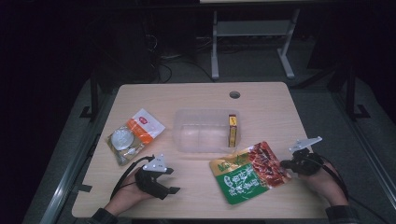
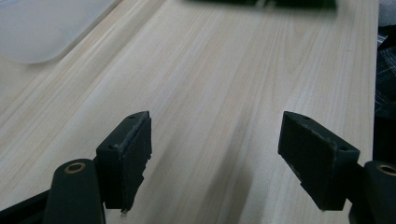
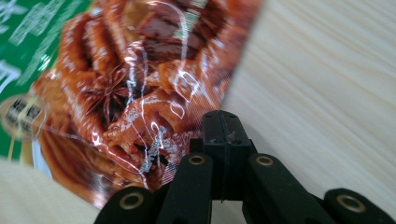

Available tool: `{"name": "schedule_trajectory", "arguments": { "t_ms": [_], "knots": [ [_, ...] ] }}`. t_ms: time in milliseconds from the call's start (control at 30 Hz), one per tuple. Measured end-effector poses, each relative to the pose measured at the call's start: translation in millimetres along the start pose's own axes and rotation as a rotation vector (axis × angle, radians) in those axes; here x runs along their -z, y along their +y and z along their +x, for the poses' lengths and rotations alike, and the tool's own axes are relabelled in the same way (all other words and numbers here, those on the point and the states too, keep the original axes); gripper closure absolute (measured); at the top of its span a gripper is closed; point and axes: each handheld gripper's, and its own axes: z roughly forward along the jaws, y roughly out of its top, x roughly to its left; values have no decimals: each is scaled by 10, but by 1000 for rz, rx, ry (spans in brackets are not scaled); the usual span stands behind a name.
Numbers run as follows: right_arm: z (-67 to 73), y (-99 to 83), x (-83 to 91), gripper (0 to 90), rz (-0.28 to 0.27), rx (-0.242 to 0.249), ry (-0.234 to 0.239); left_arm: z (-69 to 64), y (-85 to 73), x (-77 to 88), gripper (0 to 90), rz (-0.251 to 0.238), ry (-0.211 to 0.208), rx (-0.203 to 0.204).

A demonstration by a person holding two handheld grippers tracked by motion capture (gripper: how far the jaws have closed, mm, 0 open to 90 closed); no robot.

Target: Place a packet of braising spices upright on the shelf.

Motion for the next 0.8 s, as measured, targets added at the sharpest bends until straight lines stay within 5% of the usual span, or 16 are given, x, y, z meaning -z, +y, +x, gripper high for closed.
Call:
{"name": "schedule_trajectory", "arguments": {
  "t_ms": [333, 400, 567, 700, 800],
  "knots": [
    [181, 153, -80, 900, -34, 72, 114, -13, 27, -4, 312, -9, -19, -36],
    [191, 192, -69, 900, -28, 87, 76, -12, 81, -21, 326, -20, -16, -56],
    [54, 205, -45, 900, -32, 37, 20, -41, 315, -142, 598, -58, -38, -82],
    [52, 211, -76, 900, -30, 47, 8, -68, 480, -299, 829, -71, -58, -95],
    [40, 227, -109, 900, -28, 44, 1, -87, 644, -469, 884, -73, -76, -108]
  ]
}}
